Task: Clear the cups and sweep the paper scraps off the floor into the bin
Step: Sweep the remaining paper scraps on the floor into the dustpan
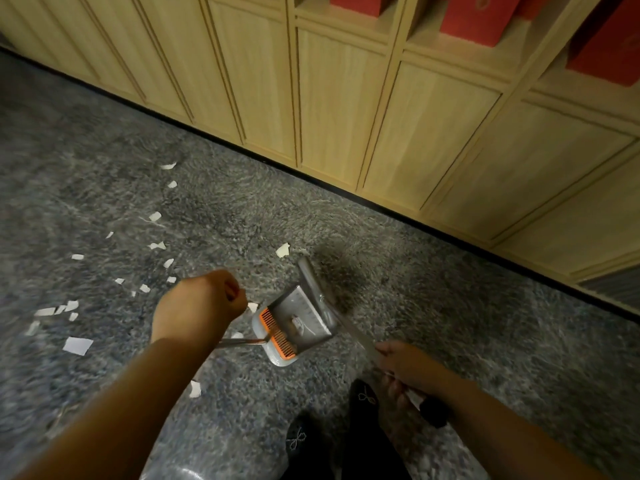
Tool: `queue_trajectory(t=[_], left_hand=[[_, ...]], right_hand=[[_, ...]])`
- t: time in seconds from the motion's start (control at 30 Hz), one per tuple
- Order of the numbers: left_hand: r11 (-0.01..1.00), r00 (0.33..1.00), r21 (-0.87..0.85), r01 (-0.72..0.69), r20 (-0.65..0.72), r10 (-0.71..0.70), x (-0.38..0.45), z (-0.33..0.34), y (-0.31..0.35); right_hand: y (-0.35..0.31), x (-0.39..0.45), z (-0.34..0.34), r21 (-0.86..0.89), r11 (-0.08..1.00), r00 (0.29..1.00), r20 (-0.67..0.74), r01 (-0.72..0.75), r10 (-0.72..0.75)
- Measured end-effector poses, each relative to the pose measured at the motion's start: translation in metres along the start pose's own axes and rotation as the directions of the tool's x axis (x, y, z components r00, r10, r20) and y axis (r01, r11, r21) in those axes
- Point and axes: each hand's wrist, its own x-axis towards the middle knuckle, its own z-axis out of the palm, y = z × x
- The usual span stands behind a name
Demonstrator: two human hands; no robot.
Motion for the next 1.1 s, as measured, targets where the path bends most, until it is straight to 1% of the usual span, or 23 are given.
queue_trajectory(t=[0.07, 0.17, 0.33, 0.5, 0.6, 0.7, 0.77, 0.83, 0.9, 0.97, 1.1], left_hand=[[1.0, 0.999, 0.008, 0.025, -0.02, -0.025, -0.009, -0.008, -0.017], [0.995, 0.994, -0.001, 0.096, -0.046, -0.096, -0.029, -0.021, -0.049], [0.978, 0.976, 0.006, 0.211, -0.059, -0.21, -0.058, -0.023, -0.086], [0.938, 0.938, 0.038, 0.344, -0.048, -0.342, -0.079, -0.013, -0.094], [0.907, 0.908, 0.041, 0.419, -0.04, -0.417, -0.087, -0.007, -0.095], [0.879, 0.881, 0.061, 0.473, -0.039, -0.471, -0.093, -0.002, -0.09], [0.865, 0.868, 0.075, 0.496, -0.03, -0.495, -0.093, 0.0, -0.086], [0.855, 0.858, 0.071, 0.513, -0.028, -0.513, -0.09, 0.002, -0.084], [0.846, 0.848, 0.066, 0.529, -0.017, -0.529, -0.086, 0.003, -0.085], [0.836, 0.837, 0.059, 0.546, -0.009, -0.546, -0.084, 0.004, -0.088], [0.836, 0.838, 0.063, 0.546, -0.035, -0.545, -0.091, 0.009, -0.095]], right_hand=[[-0.011, 0.002, 0.001, -0.049, 0.998, 0.999, -0.004, 0.047, -0.047], [-0.03, 0.011, 0.008, -0.17, 0.981, 0.995, -0.001, 0.097, -0.098], [-0.054, 0.039, 0.011, -0.241, 0.968, 0.997, -0.012, 0.068, -0.073], [-0.075, 0.073, 0.007, -0.284, 0.959, 0.998, -0.062, 0.004, -0.022], [-0.087, 0.09, 0.005, -0.414, 0.91, 0.999, -0.049, -0.025, 0.006], [-0.096, 0.104, 0.007, -0.586, 0.81, 0.999, -0.036, -0.007, -0.018], [-0.098, 0.113, 0.008, -0.661, 0.75, 0.999, -0.036, -0.004, -0.026], [-0.099, 0.116, 0.012, -0.698, 0.716, 1.0, -0.023, -0.001, -0.021], [-0.096, 0.118, 0.018, -0.704, 0.71, 1.0, -0.025, -0.015, -0.003], [-0.088, 0.124, 0.025, -0.741, 0.672, 1.0, -0.014, -0.018, 0.012], [-0.073, 0.131, 0.042, -0.835, 0.55, 0.997, 0.039, -0.005, 0.069]])
